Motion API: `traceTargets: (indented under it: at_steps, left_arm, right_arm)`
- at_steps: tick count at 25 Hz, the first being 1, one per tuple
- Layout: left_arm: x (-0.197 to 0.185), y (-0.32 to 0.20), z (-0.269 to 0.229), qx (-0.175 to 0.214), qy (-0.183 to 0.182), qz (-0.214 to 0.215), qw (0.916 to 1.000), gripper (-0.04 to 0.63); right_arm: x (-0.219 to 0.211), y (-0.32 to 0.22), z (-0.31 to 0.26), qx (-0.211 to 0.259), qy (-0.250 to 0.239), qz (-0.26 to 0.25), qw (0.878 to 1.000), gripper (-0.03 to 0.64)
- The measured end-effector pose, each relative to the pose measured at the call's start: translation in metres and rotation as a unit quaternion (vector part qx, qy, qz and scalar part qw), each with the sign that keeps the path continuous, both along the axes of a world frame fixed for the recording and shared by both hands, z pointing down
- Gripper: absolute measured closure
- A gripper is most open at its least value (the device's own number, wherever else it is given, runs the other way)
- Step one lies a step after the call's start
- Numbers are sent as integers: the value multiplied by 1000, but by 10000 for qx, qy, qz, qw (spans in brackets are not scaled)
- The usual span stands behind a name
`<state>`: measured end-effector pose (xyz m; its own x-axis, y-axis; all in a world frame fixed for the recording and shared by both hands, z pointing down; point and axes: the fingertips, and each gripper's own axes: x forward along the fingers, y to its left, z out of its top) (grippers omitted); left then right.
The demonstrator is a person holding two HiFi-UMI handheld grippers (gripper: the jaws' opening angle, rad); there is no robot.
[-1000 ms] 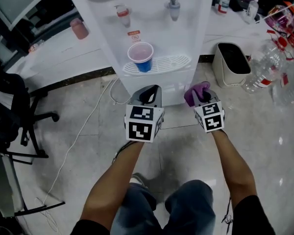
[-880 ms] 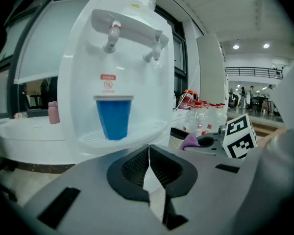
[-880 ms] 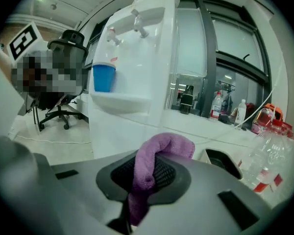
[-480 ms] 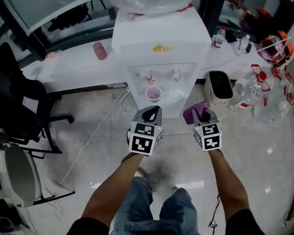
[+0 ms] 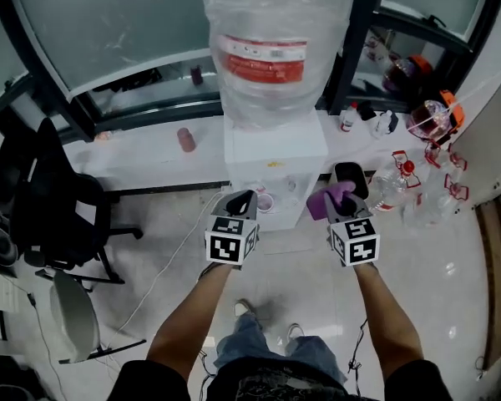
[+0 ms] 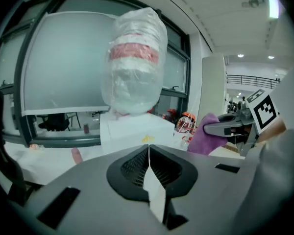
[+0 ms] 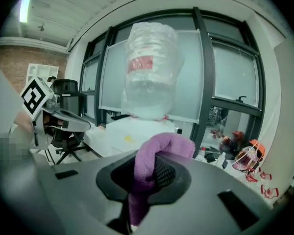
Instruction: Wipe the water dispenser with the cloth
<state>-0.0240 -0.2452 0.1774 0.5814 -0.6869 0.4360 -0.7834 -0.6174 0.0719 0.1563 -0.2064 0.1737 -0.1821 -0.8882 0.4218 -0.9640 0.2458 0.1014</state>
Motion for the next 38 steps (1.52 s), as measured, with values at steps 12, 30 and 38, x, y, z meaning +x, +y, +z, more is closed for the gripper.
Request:
traceTargets:
  at_steps: [12, 30, 38]
  left_arm:
    - [-52, -21, -149, 726, 260, 138, 9969, 568]
    - [-93, -41, -156, 925, 97, 308, 9952, 568]
    - [-92, -41, -160, 909, 195, 333, 9951, 568]
  right_arm:
    - [-44, -16, -179, 1035, -126, 260, 9942, 574]
    - [-94, -25, -175, 1015, -157, 375, 9940, 574]
    - [-99, -26, -175, 1031, -193, 363, 9938, 574]
